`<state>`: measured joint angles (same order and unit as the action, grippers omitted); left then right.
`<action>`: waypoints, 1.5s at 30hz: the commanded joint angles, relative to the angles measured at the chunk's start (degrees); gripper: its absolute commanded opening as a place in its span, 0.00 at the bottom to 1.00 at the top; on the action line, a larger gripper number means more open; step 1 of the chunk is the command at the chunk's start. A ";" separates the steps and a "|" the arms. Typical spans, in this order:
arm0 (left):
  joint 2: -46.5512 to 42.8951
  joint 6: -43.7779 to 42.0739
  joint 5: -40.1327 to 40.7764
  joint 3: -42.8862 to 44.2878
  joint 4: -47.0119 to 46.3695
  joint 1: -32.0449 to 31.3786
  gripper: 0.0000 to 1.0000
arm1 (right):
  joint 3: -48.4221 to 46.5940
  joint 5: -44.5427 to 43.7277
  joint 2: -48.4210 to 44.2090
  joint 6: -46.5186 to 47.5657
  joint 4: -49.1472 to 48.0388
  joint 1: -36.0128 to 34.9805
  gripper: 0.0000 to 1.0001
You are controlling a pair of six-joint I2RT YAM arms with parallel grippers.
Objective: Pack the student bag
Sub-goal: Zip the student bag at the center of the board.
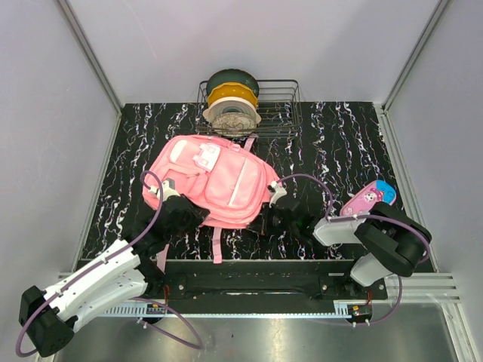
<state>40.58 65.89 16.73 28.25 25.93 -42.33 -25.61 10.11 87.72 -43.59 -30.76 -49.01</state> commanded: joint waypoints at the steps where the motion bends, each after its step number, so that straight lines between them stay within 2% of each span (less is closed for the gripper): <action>1: -1.64 -1.72 -1.97 2.42 -5.10 -0.30 0.00 | -0.24 -5.10 -4.74 1.76 -1.60 -0.03 0.00; 3: -1.73 -3.39 -1.53 2.69 -4.40 -0.13 0.00 | 1.16 -5.10 -10.10 1.76 1.13 -0.03 0.00; 7: -2.78 -7.52 0.49 4.44 -1.51 1.10 0.00 | 3.10 -7.30 -20.47 -0.69 14.29 0.67 0.00; 9: -3.75 -9.62 1.19 4.97 0.69 2.16 0.00 | 4.77 -6.16 -26.79 -2.98 15.55 2.25 0.00; 11: -5.77 -10.95 2.95 5.85 3.23 3.29 0.00 | 3.12 -7.56 -29.09 -2.20 22.83 2.52 0.00; 14: -8.49 -12.45 4.45 6.38 5.87 5.58 0.00 | 2.14 -3.01 -27.53 -1.93 23.48 4.36 0.00; 17: -10.25 -13.59 4.10 6.29 6.68 7.86 0.00 | 3.19 8.49 -24.37 -4.65 16.63 4.98 0.00; 20: -10.17 -13.86 0.77 4.28 4.23 9.54 0.00 | 4.94 18.70 -21.81 -13.59 7.78 4.98 0.00; 21: -9.99 -13.07 -0.11 2.53 2.91 9.54 0.00 | 8.17 20.98 -21.37 -20.58 2.69 4.98 0.00; 22: -9.73 -12.72 -1.60 1.55 1.59 9.63 0.00 | 10.12 23.53 -21.10 -24.57 -7.80 4.98 0.00; 25: -9.64 -11.75 -2.67 -0.82 -2.81 9.63 0.00 | 14.61 24.17 -21.36 -36.28 -18.16 4.98 0.00; 27: -9.64 -12.01 -2.76 -1.53 -4.83 9.63 0.00 | 15.32 24.08 -21.72 -42.67 -17.76 5.16 0.00; 30: -9.55 -12.97 -2.41 -1.10 -5.81 9.81 0.00 | 18.29 22.68 -19.35 -52.59 -24.58 5.59 0.00; 32: -9.38 -13.76 -1.88 -0.74 -5.46 10.15 0.00 | 20.58 20.93 -14.62 -57.72 -35.54 6.12 0.00; 33: -9.29 -13.94 -1.62 -0.39 -5.28 10.24 0.00 | 23.55 19.79 -12.16 -63.57 -41.51 6.21 0.00; 34: -9.20 -14.21 -1.53 -0.30 -5.19 10.51 0.00 | 24.63 18.29 -6.83 -65.89 -52.19 6.99 0.00; 36: -9.11 -14.38 -1.61 -0.12 -4.58 11.30 0.00 | 25.51 17.14 -2.05 -70.11 -59.38 7.18 0.00; 38: -9.11 -14.04 -1.70 -0.13 -3.79 12.17 0.00 | 24.99 17.93 -0.45 -68.56 -59.41 7.18 0.00; 39: -9.72 -14.03 -1.70 -0.04 -3.52 12.53 0.00 | 25.08 15.67 -1.32 -67.25 -59.41 7.18 0.00; 41: -10.34 -14.38 -1.97 0.22 -2.48 13.84 0.00 | 25.52 12.84 -7.02 -67.41 -58.19 7.44 0.00; 45: -11.49 -16.22 -1.96 2.06 0.08 16.22 0.00 | 26.91 11.62 -17.39 -62.42 -40.21 8.15 0.00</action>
<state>30.89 56.05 -0.69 26.85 22.41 -32.10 -5.15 25.45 79.99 -103.59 -71.22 -43.42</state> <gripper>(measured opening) 0.156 0.136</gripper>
